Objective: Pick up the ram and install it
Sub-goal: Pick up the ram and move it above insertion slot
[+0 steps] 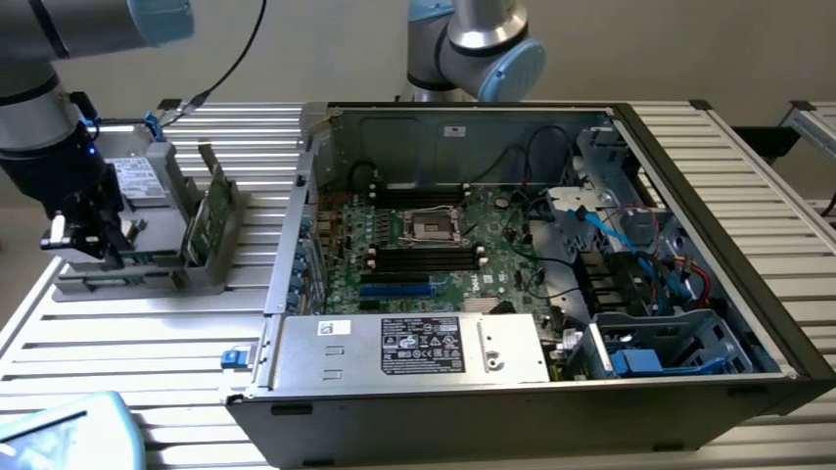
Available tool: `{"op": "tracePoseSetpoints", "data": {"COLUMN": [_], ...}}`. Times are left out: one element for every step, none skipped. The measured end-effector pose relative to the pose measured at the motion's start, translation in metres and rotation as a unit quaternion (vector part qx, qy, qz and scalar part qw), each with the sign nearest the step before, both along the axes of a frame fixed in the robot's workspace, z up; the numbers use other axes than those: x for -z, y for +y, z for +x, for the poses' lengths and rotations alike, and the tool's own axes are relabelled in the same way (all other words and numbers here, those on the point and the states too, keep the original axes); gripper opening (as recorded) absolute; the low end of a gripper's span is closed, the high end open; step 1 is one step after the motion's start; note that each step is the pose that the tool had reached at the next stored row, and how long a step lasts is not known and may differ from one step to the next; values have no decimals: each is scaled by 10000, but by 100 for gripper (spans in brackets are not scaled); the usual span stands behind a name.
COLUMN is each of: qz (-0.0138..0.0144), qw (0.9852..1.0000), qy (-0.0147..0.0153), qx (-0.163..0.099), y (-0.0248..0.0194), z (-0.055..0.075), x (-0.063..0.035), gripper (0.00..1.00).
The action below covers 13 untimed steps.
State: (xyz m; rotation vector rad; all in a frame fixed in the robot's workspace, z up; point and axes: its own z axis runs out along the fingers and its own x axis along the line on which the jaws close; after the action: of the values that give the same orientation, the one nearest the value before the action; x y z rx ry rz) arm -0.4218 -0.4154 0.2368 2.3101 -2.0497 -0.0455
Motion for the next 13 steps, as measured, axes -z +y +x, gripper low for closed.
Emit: {"op": "tracePoseSetpoints", "data": {"qz": [0, 0, 0, 0, 0, 0, 0, 0, 0, 0, 0, 0, 0], "qw": [10000, 10000, 10000, 10000, 10000, 10000, 10000, 10000, 10000, 10000, 10000, 10000, 10000], "qy": [0, 1, 1, 1, 0, 0, 0, 0, 0, 0, 1, 1, 0], "qx": [0, 0, 0, 0, 0, 0, 0, 0, 0, 0, 0, 0, 0], "y": [0, 0, 0, 0, 0, 0, 0, 0, 0, 0, 0, 0, 0], "z": [0, 0, 0, -1, -1, -1, -2, -3, -6, -7, -9, -11, -12], "x": [18, 37, 55, 73, 91, 110, 127, 145, 165, 182, 200, 217, 236], "gripper": [37, 37, 37, 37, 37, 37, 37, 37, 37, 37, 37, 37, 37]}}
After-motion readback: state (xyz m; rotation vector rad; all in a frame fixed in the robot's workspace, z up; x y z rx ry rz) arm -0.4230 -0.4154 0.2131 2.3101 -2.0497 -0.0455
